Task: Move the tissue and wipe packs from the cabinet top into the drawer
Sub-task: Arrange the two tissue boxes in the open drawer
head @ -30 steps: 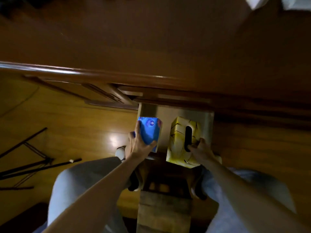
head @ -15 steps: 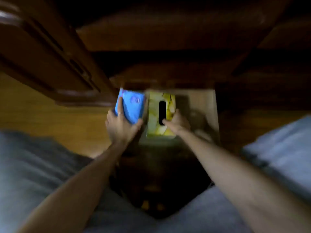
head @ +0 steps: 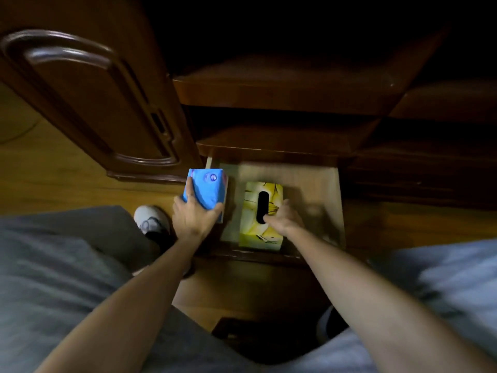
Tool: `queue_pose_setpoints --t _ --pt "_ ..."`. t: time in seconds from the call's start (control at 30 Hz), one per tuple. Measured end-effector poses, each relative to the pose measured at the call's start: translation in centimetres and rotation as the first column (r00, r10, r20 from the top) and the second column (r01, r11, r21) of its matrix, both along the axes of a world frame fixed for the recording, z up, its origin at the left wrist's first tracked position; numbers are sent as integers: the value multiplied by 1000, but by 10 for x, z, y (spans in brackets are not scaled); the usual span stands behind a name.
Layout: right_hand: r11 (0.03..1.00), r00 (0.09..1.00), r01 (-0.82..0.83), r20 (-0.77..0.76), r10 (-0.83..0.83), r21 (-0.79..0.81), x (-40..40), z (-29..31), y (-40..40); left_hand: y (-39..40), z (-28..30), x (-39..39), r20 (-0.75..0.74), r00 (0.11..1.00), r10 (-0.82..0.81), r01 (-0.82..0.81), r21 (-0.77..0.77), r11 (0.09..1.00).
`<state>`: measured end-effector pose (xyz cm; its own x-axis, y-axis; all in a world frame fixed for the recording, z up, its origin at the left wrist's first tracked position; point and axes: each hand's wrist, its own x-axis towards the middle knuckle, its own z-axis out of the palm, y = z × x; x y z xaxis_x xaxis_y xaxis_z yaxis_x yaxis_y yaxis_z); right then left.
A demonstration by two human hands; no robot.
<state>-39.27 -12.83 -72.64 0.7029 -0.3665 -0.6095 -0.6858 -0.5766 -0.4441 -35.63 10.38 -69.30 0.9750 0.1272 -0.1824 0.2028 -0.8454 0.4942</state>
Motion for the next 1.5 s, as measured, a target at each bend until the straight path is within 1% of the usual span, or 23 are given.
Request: queue_pose_setpoints --t 0.1,0.17,0.27,0.4,0.5,0.57,0.63,0.7,0.73,0.77,0.83,0.93,1.07,1.1,1.17,1.2,1.23,1.27,1.33,1.37,1.43,1.47,1.5 --pt "1000 1000 25 18 -26 12 -5 -15 1 11 -13 -4 -21 997 79 -80 -48 996" --pt "994 998 48 31 -51 102 -10 -28 5 13 -18 0 -16 992 126 -126 -56 990" --pt "967 996 62 46 -76 246 -6 -41 5 14 -23 9 -21 992 128 -129 -62 990" --pt "922 996 87 -27 -83 378 8 -46 9 19 -28 12 -44 990 135 -138 -78 987" --pt "881 993 106 2 -121 460 10 -56 26 28 -32 17 -80 987 140 -150 -139 979" --pt "860 993 102 -1 -118 499 11 -60 46 37 -35 21 -122 974 191 -216 -242 946" --pt "855 995 85 4 -101 512 15 -61 71 44 -37 24 -167 950 264 -308 -363 879" --pt "883 999 45 -1 -50 467 21 -64 93 48 -40 26 -205 926 316 -376 -449 811" --pt "898 999 38 -24 -31 439 23 -66 99 49 -40 26 -214 924 318 -383 -468 797" --pt "905 998 45 -48 -28 423 25 -67 102 48 -39 25 -211 928 307 -371 -468 802" --pt "903 997 69 -69 -44 425 27 -68 102 45 -36 24 -188 945 268 -324 -424 846" --pt "891 996 79 -60 -58 447 26 -64 98 43 -36 25 -181 958 222 -275 -361 891" --pt "841 995 82 -93 -37 535 27 -53 81 43 -28 24 -186 962 199 -261 -416 871" --pt "841 995 81 -88 -40 534 28 -50 77 41 -24 24 -165 967 195 -247 -401 882" --pt "853 994 98 -12 -107 512 31 -38 69 34 -14 22 -65 987 147 -159 -283 946" --pt "834 985 114 49 -166 540 34 -30 64 29 -9 20 -7 995 96 -95 -221 971" --pt "787 971 118 95 -219 606 38 -22 60 21 -4 17 40 999 30 -23 -176 984" --pt "715 960 107 114 -254 691 41 -12 56 12 2 14 69 997 -45 55 -146 988" --pt "574 942 117 94 -323 810 44 2 46 -9 8 8 81 975 -206 215 -121 969" --pt "553 923 157 77 -377 818 44 2 40 -19 9 5 76 961 -267 274 -117 955" --pt "549 886 268 22 -464 791 39 -5 22 -34 7 3 54 957 -284 289 -115 951" --pt "522 872 323 -35 -487 789 33 -9 13 -37 3 3 63 959 -275 279 -70 958" --pt "485 859 370 -93 -504 792 28 -14 3 -36 -2 5 96 953 -287 287 15 958"
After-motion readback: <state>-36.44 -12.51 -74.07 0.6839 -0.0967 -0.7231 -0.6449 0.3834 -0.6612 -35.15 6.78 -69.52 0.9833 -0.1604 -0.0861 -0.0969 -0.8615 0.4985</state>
